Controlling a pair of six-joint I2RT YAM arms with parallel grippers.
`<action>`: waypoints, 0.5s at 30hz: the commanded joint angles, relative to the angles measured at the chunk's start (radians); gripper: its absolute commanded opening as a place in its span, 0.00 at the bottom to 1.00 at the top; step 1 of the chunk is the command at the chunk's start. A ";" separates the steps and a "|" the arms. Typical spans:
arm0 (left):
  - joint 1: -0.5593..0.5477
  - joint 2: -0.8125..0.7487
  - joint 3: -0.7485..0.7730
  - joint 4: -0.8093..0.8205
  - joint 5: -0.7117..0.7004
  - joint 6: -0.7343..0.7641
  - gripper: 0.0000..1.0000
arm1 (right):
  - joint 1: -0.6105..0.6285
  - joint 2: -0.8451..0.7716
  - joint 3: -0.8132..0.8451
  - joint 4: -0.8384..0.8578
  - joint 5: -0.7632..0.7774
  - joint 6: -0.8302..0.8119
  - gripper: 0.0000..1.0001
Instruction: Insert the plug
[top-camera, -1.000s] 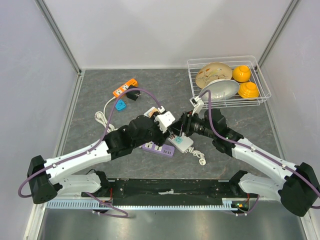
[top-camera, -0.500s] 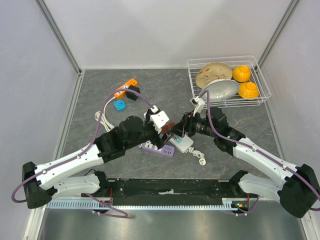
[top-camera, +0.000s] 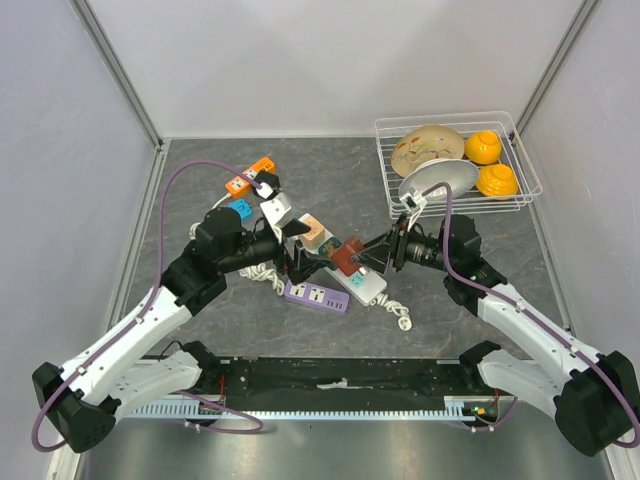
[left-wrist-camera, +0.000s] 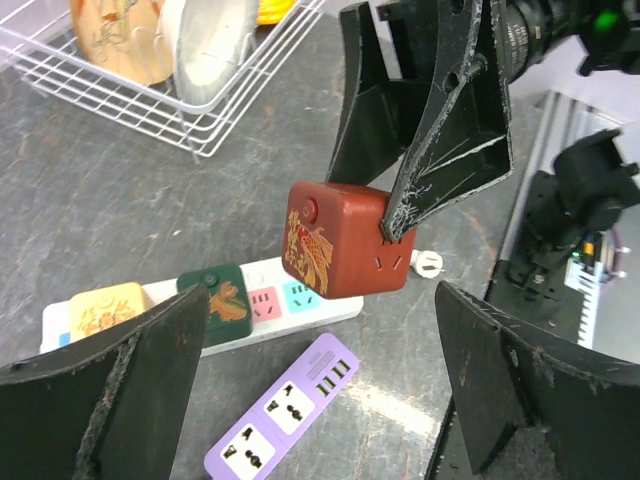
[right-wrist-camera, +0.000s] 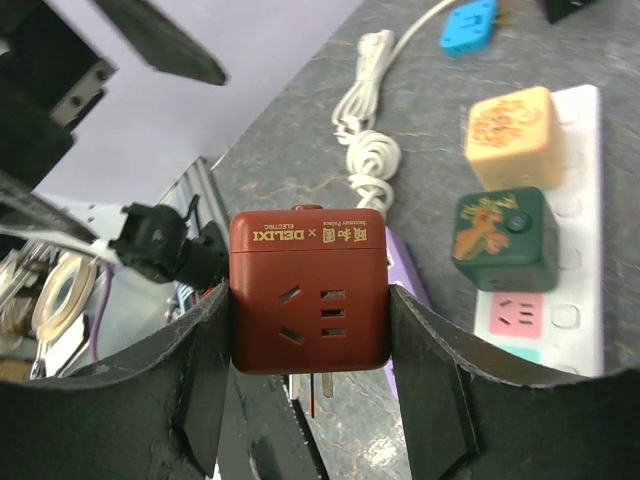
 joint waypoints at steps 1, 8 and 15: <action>0.074 0.016 0.008 0.044 0.305 -0.064 1.00 | -0.001 -0.033 -0.002 0.183 -0.175 -0.033 0.00; 0.094 0.106 0.077 -0.008 0.485 -0.018 1.00 | -0.001 -0.026 -0.004 0.311 -0.307 -0.033 0.00; 0.093 0.146 0.087 0.047 0.582 -0.049 0.99 | -0.001 -0.016 -0.004 0.350 -0.361 -0.028 0.00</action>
